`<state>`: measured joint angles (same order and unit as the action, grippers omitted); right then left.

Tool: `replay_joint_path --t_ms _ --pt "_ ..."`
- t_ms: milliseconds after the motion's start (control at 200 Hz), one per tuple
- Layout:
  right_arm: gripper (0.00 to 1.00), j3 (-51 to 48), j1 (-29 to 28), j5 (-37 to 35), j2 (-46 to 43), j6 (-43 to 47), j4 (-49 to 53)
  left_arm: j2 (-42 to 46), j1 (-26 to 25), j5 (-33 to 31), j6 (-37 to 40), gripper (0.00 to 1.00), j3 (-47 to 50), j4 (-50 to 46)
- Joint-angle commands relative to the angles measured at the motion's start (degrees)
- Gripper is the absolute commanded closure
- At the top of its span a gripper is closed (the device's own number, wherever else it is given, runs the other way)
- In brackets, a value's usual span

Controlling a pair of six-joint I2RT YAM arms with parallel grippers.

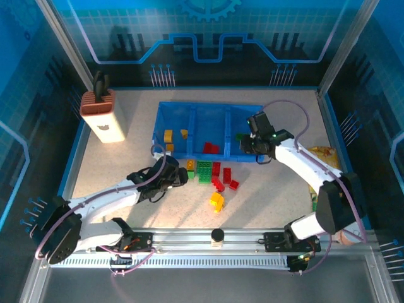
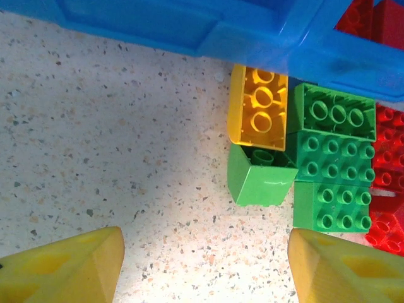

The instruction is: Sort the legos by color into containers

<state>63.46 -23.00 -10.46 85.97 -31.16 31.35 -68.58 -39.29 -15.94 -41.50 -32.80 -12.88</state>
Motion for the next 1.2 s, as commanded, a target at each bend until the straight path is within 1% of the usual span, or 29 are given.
replay_joint_path --t_ms 0,55,160,435,530,565,675,850,1121,1196 --pt "0.29 2.71 0.33 1.45 0.47 1.42 1.04 -1.19 -0.35 1.18 0.8 0.3 0.18 1.06" --pt "0.25 2.51 0.16 1.34 -0.68 1.12 0.9 -1.54 -0.35 1.18 0.86 0.3 0.02 1.28" --pt "0.25 0.57 -0.5 1.36 -4.7 0.52 -0.13 -2.53 -0.3 1.57 0.9 0.3 -0.25 1.93" --pt "0.25 -9.65 -3.5 1.94 -16.77 -3.3 -2.61 -9.75 -0.29 4.07 0.79 0.3 -3.95 4.01" --pt "0.26 -12.72 -4.45 1.9 -19.54 -4.64 -2.9 -12.41 -0.28 4.18 1.06 0.3 -5.52 4.44" --pt "0.26 -15.67 -4.66 1.82 -20.61 -5.25 -3.16 -13.31 -0.33 4.16 1.13 0.3 -6.22 4.5" --pt "0.27 -20.42 -5.12 1.93 -23.65 -6.95 -4.53 -15.66 -0.33 4.9 1.55 0.3 -8.09 4.68" --pt "0.27 -24.53 -5.15 2.11 -25.98 -8.54 -5.29 -18.93 -0.34 5.79 1.89 0.31 -10.41 4.68" --pt "0.28 -27.16 -5.38 2.37 -28.53 -9.62 -5.36 -22.38 -0.28 4.01 1.6 0.42 -11.67 2.83" --pt "0.28 -27.8 -5.38 2.44 -29.18 -9.93 -5.25 -22.63 -0.33 3.56 1.68 0.47 -11.54 2.56"
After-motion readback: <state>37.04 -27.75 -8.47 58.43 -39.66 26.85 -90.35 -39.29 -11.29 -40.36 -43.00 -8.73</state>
